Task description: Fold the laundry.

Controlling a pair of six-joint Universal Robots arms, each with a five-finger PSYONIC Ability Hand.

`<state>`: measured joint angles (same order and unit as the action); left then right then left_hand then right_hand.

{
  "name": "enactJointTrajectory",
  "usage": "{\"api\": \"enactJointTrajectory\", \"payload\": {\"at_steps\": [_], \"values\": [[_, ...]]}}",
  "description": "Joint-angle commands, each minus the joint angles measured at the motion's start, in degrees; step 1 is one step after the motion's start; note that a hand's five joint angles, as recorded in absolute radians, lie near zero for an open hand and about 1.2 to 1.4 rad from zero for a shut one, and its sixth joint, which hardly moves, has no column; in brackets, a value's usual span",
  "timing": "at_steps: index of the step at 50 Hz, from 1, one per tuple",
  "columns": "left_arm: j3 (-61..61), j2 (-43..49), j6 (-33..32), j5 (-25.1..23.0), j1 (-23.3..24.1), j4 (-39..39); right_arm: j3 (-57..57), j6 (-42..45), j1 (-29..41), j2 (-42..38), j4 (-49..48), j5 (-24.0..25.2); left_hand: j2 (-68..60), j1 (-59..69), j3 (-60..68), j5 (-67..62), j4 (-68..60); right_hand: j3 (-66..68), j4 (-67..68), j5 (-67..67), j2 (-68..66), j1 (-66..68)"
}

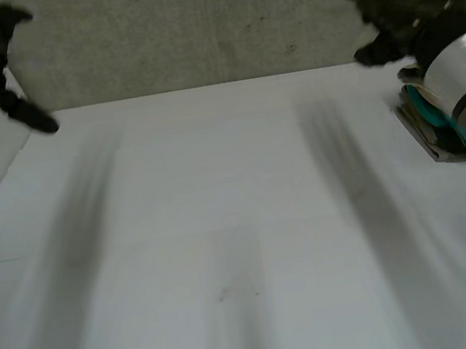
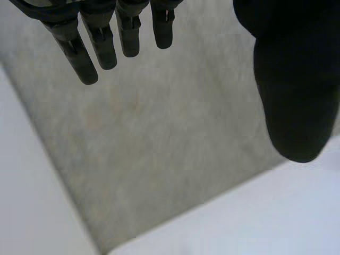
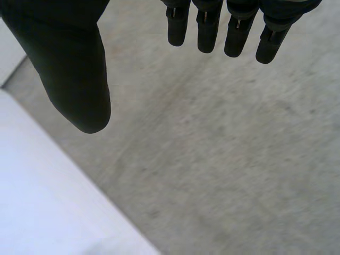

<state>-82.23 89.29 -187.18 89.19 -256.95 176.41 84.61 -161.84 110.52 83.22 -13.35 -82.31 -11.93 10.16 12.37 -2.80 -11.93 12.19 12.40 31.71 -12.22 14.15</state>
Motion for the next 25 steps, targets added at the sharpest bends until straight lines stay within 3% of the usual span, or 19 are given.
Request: {"api": "enactJointTrajectory", "payload": {"at_steps": [1,8,12,19,23,25], "values": [[-9.1,4.6,-12.1,0.0,-11.2,1.6,3.7,0.2,0.7,-3.9,0.3,-0.3,1.5,0.2,-2.0,2.4,1.5,-2.2,-2.4,-31.7,2.2,-4.1],[-16.8,11.3,-29.2,0.2,-16.9,1.4,5.8,0.9,0.7,-4.6,0.0,-0.2,1.9,-0.2,-2.4,2.8,1.9,-2.2,-2.4,-31.7,2.2,-4.1],[-21.4,11.9,-36.9,-0.6,-25.2,3.5,5.6,1.0,0.4,-6.7,-0.1,0.0,1.9,-0.2,-2.4,2.8,1.9,-2.2,-2.4,-31.7,2.2,-4.1],[-21.9,12.4,-37.3,-2.7,-27.6,7.3,4.4,1.0,0.3,-7.7,-0.4,-0.1,1.9,-0.2,-2.4,2.8,1.9,-2.2,-2.4,-31.7,2.2,-4.1],[-19.8,14.9,-37.0,-3.8,-26.4,9.6,4.3,0.8,0.2,-8.3,-1.1,-0.2,1.9,-0.2,-2.4,2.8,1.9,-2.2,-2.4,-31.7,2.2,-4.1],[-16.7,16.9,-36.3,-4.0,-23.3,12.7,4.2,0.7,0.0,-8.9,-1.6,-0.7,1.9,-0.2,-2.4,2.8,1.9,-2.2,-2.4,-31.7,2.2,-4.1]]}}
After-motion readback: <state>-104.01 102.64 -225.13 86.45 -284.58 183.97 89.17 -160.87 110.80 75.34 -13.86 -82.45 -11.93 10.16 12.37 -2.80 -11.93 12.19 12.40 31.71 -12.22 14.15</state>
